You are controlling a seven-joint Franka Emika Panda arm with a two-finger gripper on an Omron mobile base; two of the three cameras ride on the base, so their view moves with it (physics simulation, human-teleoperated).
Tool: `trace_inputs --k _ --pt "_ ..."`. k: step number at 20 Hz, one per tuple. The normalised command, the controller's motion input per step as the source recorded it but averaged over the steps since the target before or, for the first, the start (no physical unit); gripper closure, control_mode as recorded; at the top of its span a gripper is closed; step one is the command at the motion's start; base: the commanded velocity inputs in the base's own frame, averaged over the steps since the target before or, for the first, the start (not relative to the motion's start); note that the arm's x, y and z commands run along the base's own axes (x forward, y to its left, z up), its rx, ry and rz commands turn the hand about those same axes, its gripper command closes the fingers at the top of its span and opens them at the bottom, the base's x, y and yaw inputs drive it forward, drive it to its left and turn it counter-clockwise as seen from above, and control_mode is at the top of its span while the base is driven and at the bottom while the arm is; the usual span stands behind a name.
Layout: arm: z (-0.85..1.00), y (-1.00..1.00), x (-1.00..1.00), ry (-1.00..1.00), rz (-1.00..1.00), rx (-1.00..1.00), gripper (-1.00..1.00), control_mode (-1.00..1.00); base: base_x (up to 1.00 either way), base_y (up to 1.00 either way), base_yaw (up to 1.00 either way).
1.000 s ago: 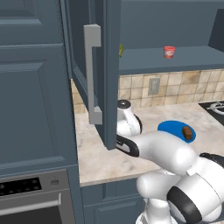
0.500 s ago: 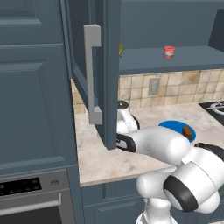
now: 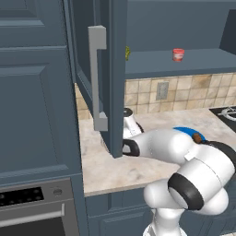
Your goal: Pick the avocado and bread from the counter and place them on the plate. Then pick the jam from the cabinet and place it next to the plate. Lastly close the cabinet door.
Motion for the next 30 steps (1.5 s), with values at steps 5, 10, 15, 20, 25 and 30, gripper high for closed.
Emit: trace_inputs --k 5,10,15,20,25,30 --pt "-0.06 0.01 0.16 0.00 0.00 0.00 -1.00 -1.00 0.00 0.00 0.00" --pt "-0.05 0.03 0.13 0.00 0.00 0.00 -1.00 -1.00 0.00 0.00 0.00" --pt "-0.11 0.01 0.06 0.00 0.00 0.00 -1.00 -1.00 0.00 0.00 0.00" --pt "-0.19 0.00 0.00 0.00 0.00 0.00 -1.00 -1.00 0.00 0.00 0.00" --pt "-0.13 0.00 0.05 0.00 0.00 0.00 -1.00 -1.00 0.00 0.00 0.00" --pt "-0.11 0.00 0.08 0.00 0.00 0.00 -1.00 -1.00 0.00 0.00 0.00"
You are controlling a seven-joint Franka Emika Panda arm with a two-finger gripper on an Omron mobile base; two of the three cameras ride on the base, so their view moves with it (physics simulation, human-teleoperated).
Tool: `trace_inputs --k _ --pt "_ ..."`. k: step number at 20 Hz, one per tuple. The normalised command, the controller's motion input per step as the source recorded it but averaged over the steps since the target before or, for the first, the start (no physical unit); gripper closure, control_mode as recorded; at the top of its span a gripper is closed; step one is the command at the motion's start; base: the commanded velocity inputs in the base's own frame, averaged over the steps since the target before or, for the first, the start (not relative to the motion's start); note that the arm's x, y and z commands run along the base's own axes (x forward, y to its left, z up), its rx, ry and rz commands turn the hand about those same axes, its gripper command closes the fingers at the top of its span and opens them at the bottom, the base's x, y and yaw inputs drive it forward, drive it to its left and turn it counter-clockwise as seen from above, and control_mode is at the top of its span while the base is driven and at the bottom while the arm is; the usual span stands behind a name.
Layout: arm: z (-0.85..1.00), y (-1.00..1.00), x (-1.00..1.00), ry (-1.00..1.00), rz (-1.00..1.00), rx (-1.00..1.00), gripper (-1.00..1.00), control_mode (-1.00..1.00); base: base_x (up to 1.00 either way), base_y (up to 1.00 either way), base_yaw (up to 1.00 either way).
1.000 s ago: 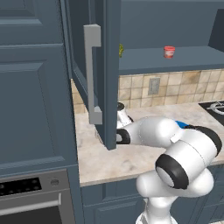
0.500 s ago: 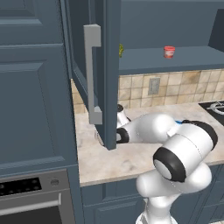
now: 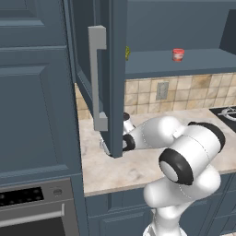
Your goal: Pick the avocado and bread from the counter and place them on the plate. Then pick the jam from the cabinet and place it next to the plate. Lastly close the cabinet door.
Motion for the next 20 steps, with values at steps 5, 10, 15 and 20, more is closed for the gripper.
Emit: trace_inputs --k 5,10,15,20 --pt "-0.12 0.01 0.09 0.00 0.00 0.00 -1.00 -1.00 0.00 0.00 0.00" --pt "-0.12 0.04 0.10 0.00 0.00 0.00 -1.00 -1.00 0.00 0.00 0.00" --pt "-0.11 0.08 0.06 0.01 0.00 0.00 -1.00 -1.00 0.00 0.00 0.00" --pt "-0.08 0.20 0.00 0.04 0.00 0.00 1.00 -1.00 0.00 0.00 0.00"
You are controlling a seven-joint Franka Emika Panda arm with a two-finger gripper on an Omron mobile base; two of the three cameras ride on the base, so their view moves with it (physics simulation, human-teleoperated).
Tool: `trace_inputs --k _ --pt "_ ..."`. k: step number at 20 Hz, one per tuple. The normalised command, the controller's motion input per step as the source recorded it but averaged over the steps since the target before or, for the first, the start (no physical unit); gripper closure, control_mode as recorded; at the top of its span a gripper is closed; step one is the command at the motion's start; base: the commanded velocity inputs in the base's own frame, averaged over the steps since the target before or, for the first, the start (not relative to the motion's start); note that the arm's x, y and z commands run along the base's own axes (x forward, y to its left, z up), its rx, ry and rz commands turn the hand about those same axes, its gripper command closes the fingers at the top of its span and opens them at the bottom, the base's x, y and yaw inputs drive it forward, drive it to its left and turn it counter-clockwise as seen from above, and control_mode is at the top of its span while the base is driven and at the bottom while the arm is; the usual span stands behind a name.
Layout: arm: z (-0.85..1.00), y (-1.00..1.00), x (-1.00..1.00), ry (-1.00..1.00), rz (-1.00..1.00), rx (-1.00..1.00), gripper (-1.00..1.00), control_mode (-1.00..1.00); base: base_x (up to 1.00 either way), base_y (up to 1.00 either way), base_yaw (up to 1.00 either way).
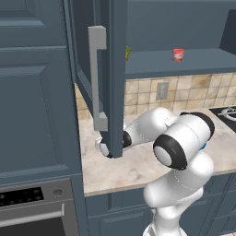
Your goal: Pick the avocado and bread from the counter and place them on the plate. Then pick the jam from the cabinet and place it next to the plate. Lastly close the cabinet door.
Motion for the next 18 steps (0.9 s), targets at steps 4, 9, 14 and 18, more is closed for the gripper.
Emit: trace_inputs --k 4,9,14,18 --pt "-0.05 0.15 0.00 0.03 0.00 0.00 1.00 -1.00 0.00 0.00 0.00" --pt "0.10 0.00 -0.06 -0.01 0.00 0.00 1.00 -1.00 0.00 0.00 0.00" --pt "0.62 -0.09 -0.24 -0.08 -0.01 0.00 1.00 -1.00 0.00 0.00 0.00" --pt "0.65 -0.19 -0.38 -0.05 -0.05 0.00 1.00 -1.00 0.00 0.00 0.00"
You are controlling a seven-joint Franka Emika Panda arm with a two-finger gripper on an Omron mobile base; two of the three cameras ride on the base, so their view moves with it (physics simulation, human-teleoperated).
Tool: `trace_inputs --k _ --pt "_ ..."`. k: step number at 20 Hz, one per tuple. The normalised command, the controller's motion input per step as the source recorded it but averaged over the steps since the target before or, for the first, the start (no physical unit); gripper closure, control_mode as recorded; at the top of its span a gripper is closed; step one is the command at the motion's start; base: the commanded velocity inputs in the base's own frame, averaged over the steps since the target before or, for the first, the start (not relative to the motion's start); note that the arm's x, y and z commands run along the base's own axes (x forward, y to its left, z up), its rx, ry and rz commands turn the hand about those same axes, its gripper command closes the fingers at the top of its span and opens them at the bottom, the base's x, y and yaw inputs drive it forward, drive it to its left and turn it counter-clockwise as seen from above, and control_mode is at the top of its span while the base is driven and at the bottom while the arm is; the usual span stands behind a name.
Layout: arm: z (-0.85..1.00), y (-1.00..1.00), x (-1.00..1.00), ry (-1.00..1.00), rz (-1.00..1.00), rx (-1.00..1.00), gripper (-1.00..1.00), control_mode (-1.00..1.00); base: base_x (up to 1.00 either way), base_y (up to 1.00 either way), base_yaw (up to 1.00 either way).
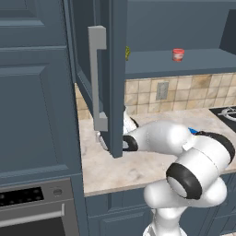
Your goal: Pick the avocado and bread from the counter and place them on the plate. Then pick the jam from the cabinet and place it next to the plate. Lastly close the cabinet door.
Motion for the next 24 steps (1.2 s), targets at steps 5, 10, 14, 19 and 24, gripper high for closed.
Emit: trace_inputs --k 5,10,14,19,24 --pt "0.54 -0.39 -0.39 0.00 -0.08 0.00 1.00 -1.00 0.00 0.00 0.00" --pt "0.44 -0.57 -0.38 0.00 -0.09 0.00 1.00 -1.00 0.00 0.00 0.00" --pt "0.37 -0.66 -0.36 0.00 -0.07 0.00 1.00 -1.00 0.00 0.00 0.00" --pt "0.27 -0.70 -0.23 0.00 -0.04 0.00 1.00 -1.00 0.00 0.00 0.00" --pt "0.08 -0.67 -0.08 0.00 0.00 -0.04 1.00 -1.00 0.00 0.00 0.00"
